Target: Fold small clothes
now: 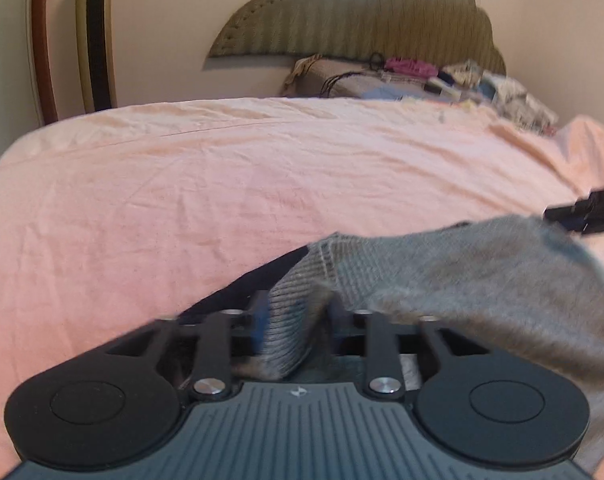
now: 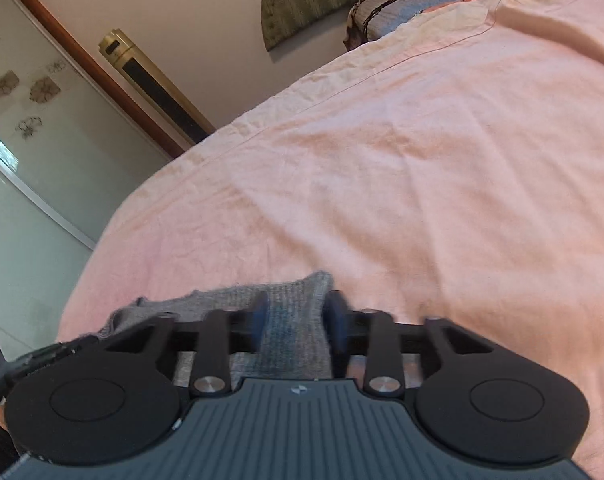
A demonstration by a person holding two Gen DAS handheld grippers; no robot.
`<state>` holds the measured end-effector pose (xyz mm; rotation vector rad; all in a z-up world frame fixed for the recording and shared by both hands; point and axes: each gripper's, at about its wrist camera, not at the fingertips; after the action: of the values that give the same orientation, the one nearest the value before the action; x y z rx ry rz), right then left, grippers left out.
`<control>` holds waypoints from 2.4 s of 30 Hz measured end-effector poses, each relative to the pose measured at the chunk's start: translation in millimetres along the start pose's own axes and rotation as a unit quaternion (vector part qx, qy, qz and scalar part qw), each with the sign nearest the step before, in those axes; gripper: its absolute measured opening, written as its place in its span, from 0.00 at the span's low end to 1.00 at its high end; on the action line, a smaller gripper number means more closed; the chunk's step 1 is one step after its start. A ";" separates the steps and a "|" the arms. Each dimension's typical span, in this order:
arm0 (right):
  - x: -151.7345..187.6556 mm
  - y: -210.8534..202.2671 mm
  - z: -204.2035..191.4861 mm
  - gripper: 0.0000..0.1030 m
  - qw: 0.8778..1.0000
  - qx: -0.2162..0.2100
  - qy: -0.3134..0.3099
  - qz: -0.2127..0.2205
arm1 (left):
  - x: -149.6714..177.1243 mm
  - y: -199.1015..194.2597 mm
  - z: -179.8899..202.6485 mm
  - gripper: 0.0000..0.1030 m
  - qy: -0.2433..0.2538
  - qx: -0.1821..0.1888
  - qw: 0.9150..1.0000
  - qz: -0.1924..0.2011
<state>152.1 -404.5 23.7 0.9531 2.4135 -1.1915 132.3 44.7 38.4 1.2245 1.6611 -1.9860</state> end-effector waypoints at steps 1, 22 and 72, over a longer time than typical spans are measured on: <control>-0.4 2.0 -1.9 0.50 1.000 0.002 -0.004 -0.002 | -0.1 1.5 3.4 0.64 0.012 -0.011 1.000 0.000; 14.4 -21.9 15.0 0.48 0.998 0.014 0.035 0.040 | 21.6 -23.8 -62.7 0.65 -0.156 -0.076 0.985 0.011; 133.5 -136.0 22.4 0.34 0.988 -0.099 0.071 -0.096 | 139.0 -119.8 -37.0 0.59 -0.298 0.193 0.934 -0.020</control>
<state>-38.8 -424.0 22.7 0.7840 2.7278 -0.9470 -16.8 155.6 16.6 0.5741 1.0355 -2.4586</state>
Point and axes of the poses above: each gripper's, at about its wrist camera, not at the fingertips, and y roughly the way its jaws point, z to its right, x to its underside, and after that the axes turned 5 degrees about y, right-handed
